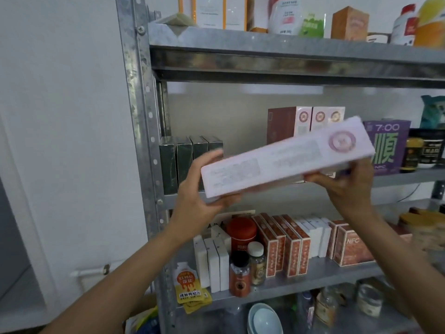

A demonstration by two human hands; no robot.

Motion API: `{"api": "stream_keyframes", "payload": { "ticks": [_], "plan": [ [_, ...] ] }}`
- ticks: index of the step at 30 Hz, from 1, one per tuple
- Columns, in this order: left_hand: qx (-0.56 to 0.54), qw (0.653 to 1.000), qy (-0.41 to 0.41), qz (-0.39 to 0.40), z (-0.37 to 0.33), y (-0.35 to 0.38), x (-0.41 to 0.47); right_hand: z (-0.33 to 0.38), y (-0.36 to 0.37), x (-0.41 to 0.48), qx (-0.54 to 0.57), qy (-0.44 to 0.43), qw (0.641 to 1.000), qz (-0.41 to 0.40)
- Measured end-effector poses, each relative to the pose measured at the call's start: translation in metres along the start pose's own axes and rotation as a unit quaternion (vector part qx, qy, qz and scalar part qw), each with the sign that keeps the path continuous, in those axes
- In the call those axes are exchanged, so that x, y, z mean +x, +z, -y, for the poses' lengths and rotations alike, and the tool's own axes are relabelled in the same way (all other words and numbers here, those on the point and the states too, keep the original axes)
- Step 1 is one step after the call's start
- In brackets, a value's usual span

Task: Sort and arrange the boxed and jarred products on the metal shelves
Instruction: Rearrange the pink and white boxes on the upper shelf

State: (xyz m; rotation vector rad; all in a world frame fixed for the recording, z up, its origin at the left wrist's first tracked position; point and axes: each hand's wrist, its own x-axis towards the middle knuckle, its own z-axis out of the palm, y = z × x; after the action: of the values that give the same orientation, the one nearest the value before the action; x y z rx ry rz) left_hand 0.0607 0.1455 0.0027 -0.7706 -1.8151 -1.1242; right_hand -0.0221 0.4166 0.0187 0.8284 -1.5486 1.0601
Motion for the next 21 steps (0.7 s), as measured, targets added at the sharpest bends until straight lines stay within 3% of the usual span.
{"api": "stream_keyframes", "payload": {
  "ticks": [4, 6, 8, 11, 13, 15, 21],
  "plan": [
    [-0.102, 0.979, -0.154, -0.084, -0.014, 0.002, -0.02, 0.018, 0.012, -0.007, -0.003, 0.111, 0.993, 0.038],
    [-0.151, 0.953, -0.221, -0.143, -0.016, 0.008, -0.028, 0.026, 0.024, -0.022, 0.035, 0.202, 0.978, -0.025],
    [-0.223, 0.91, -0.288, -0.196, -0.017, 0.014, -0.036, 0.038, 0.034, -0.045, 0.108, 0.317, 0.938, -0.093],
    [-0.327, 0.84, -0.366, -0.231, -0.016, 0.021, -0.051, 0.058, 0.047, -0.084, 0.253, 0.441, 0.861, -0.018],
    [-0.361, 0.814, -0.394, -0.227, -0.016, 0.026, -0.061, 0.07, 0.058, -0.106, 0.365, 0.473, 0.8, 0.054],
    [-0.353, 0.816, -0.409, -0.206, -0.017, 0.029, -0.07, 0.077, 0.066, -0.119, 0.422, 0.481, 0.766, 0.055],
    [-0.314, 0.843, -0.435, -0.043, -0.006, 0.002, -0.085, 0.081, 0.049, -0.119, 0.388, 0.478, 0.788, -0.006]
  ]
}}
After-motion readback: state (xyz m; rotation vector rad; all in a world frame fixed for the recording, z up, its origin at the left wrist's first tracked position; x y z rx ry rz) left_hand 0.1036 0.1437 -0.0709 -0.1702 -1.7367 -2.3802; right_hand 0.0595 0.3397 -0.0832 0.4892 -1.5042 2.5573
